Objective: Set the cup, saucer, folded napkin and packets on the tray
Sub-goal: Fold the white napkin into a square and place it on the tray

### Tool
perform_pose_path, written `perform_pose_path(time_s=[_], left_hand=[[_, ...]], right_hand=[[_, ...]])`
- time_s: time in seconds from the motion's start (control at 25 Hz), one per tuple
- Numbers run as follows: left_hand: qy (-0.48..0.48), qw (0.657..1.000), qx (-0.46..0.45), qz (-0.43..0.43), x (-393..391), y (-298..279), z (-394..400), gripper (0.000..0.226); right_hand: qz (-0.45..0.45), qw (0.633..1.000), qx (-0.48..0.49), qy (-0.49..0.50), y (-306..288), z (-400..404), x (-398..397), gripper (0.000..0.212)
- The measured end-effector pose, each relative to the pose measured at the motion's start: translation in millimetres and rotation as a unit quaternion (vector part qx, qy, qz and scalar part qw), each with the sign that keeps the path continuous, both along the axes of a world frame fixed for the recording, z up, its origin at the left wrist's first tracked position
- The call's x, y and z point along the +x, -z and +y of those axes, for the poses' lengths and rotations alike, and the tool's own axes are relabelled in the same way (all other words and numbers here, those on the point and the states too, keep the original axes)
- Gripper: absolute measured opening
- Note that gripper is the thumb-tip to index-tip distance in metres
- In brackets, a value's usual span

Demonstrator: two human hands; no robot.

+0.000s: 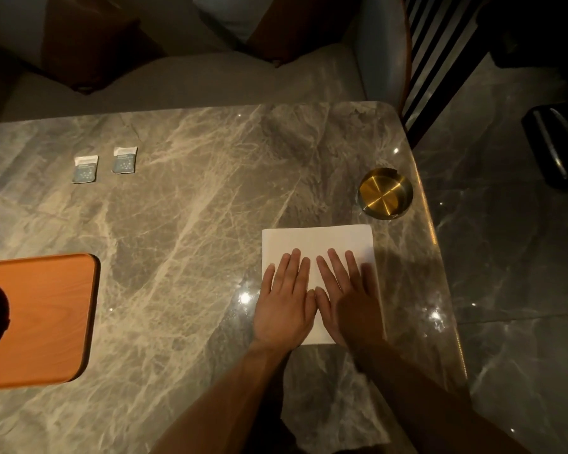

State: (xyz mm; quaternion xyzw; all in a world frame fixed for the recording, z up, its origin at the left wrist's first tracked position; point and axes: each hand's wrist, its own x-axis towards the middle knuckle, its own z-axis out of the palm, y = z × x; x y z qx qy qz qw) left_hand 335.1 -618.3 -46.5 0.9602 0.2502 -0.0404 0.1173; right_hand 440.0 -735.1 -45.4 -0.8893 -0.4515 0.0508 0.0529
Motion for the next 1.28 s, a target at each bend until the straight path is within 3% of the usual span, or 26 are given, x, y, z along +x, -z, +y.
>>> perform_pose_path(time_s=[0.48, 0.68, 0.92, 1.08, 1.28], left_hand=[[0.007, 0.996, 0.025, 0.081, -8, -8, 36, 0.076], [0.035, 0.997, 0.019, 0.066, 24, -16, 48, 0.075], [0.019, 0.995, -0.001, 0.095, 28, -13, 60, 0.079], [0.059, 0.991, -0.013, 0.122, 33, -19, 77, 0.077], [0.114, 0.990, 0.018, 0.080, 40, -42, 118, 0.058]], right_hand=[[0.037, 0.999, -0.033, 0.009, -11, 0, 19, 0.072], [0.027, 0.998, -0.012, -0.046, -16, 36, 50, 0.069], [0.031, 0.999, -0.022, -0.004, -15, 27, 68, 0.072], [0.020, 0.999, -0.035, -0.012, -22, 30, 72, 0.072], [-0.005, 0.995, -0.094, -0.041, -39, 38, 94, 0.062]])
